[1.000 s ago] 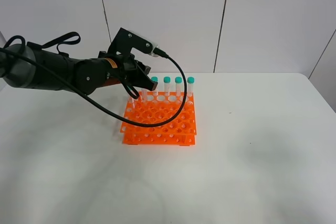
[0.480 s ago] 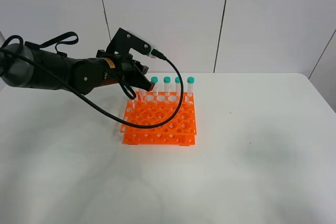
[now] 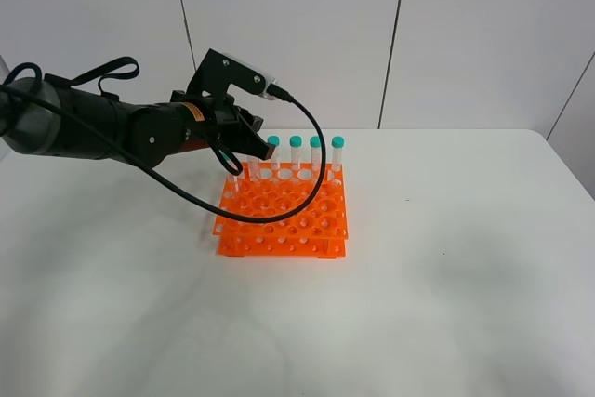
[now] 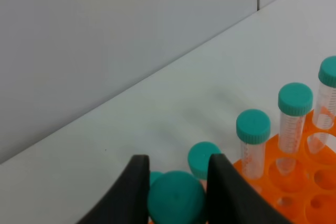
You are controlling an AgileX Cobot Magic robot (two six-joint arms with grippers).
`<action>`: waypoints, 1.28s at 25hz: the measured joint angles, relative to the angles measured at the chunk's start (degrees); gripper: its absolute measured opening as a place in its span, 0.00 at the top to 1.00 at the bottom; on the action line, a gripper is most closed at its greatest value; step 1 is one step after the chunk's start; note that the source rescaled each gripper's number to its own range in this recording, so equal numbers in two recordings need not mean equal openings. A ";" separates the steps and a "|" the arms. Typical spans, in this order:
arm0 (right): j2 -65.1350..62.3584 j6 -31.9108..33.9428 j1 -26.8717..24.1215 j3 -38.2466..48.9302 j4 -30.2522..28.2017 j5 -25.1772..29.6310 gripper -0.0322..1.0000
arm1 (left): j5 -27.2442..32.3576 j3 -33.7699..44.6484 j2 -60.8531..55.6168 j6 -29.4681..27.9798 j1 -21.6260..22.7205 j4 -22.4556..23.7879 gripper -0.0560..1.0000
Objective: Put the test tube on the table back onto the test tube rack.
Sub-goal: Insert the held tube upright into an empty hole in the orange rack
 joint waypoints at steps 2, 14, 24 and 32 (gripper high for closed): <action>0.00 0.00 0.00 0.00 0.00 0.00 0.00 | -0.02 0.00 0.00 0.00 0.00 0.00 0.94; 0.00 0.00 0.00 0.00 0.00 0.00 0.00 | -0.56 0.15 2.07 0.00 0.00 0.21 0.94; 0.00 0.00 0.00 0.00 0.00 0.00 0.00 | -1.17 0.15 2.54 0.00 0.00 0.25 0.94; 0.00 0.00 0.00 0.00 0.00 0.00 0.00 | -2.50 0.83 4.08 0.00 0.00 0.00 0.94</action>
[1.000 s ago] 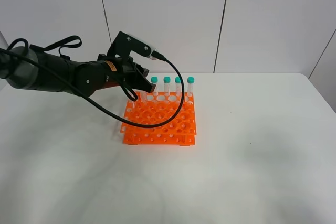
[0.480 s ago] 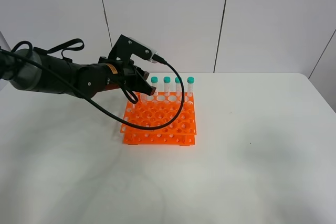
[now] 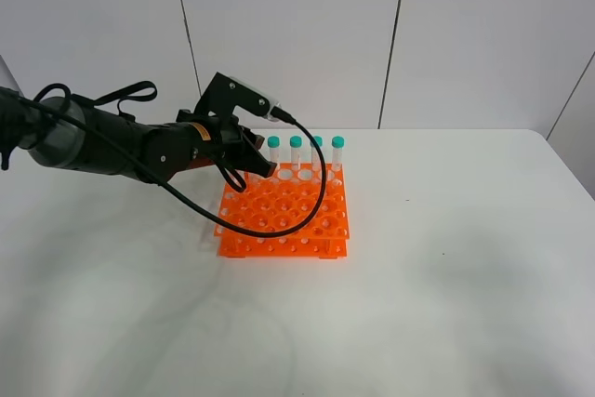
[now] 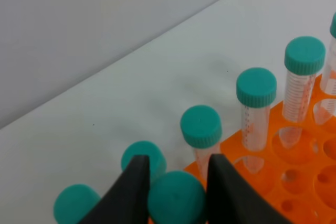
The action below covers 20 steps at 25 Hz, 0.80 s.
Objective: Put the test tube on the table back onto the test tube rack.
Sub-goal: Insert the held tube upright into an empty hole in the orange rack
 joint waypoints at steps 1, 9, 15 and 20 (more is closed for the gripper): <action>0.00 0.00 0.00 0.00 0.00 0.00 0.00 | -0.24 0.10 0.00 0.00 0.00 0.00 0.94; 0.00 0.00 0.00 0.00 0.00 0.00 0.00 | -1.88 2.75 0.00 0.00 0.00 0.00 0.94; 0.00 0.00 0.00 0.00 0.00 0.00 0.00 | -2.92 2.86 0.00 0.00 0.00 -0.01 0.94; 0.00 0.00 0.00 0.00 0.00 0.00 0.00 | -2.89 2.86 0.00 0.00 0.00 -0.01 0.94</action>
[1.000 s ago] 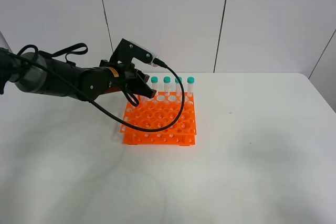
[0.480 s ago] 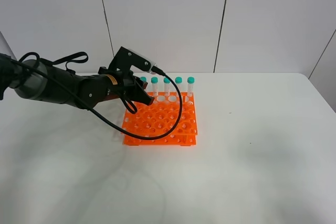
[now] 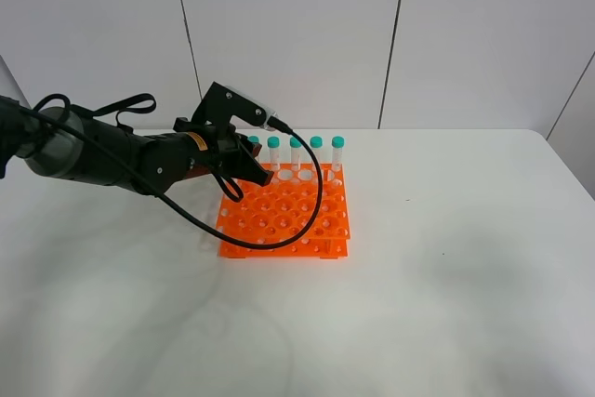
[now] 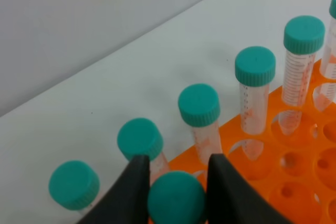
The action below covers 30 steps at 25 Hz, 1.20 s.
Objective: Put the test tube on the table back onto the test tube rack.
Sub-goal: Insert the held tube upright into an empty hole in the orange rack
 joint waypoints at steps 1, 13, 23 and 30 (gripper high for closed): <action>0.00 0.00 0.00 0.00 0.00 0.00 0.00 | 0.00 0.00 0.00 0.00 0.00 0.00 0.94; 0.00 0.00 0.00 0.00 0.00 0.00 0.00 | 4.88 -2.04 0.00 0.00 0.00 0.23 0.94; 0.00 0.00 0.00 0.00 0.00 0.00 0.00 | 4.94 -2.37 0.18 0.00 0.00 0.52 0.94; 0.00 0.00 0.00 0.00 0.00 0.00 0.00 | 6.45 -4.67 2.82 0.00 0.00 0.64 0.94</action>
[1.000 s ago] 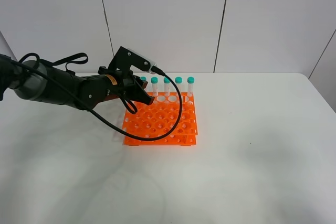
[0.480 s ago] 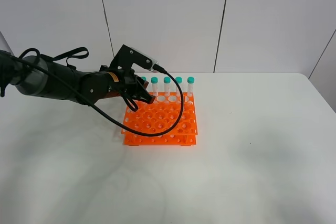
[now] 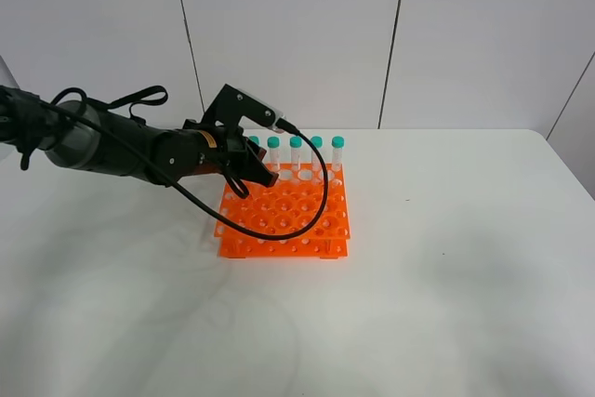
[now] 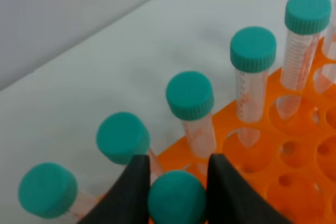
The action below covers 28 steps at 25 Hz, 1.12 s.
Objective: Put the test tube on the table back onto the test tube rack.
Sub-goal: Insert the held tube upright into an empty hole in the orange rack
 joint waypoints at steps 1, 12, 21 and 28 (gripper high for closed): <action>0.00 0.00 0.00 0.00 0.00 0.00 0.00 | 0.00 -0.05 0.00 0.00 0.00 0.00 0.94; 0.00 0.00 0.00 0.00 0.00 0.00 0.00 | -1.50 -0.55 1.24 -0.19 0.00 -0.18 0.95; 0.00 0.00 0.00 0.00 0.00 0.00 0.00 | -1.77 -0.55 1.35 -0.39 0.00 -0.84 0.95; 0.00 0.00 0.00 0.00 0.00 0.00 0.00 | -1.65 -0.55 1.12 -0.39 0.00 -3.30 0.95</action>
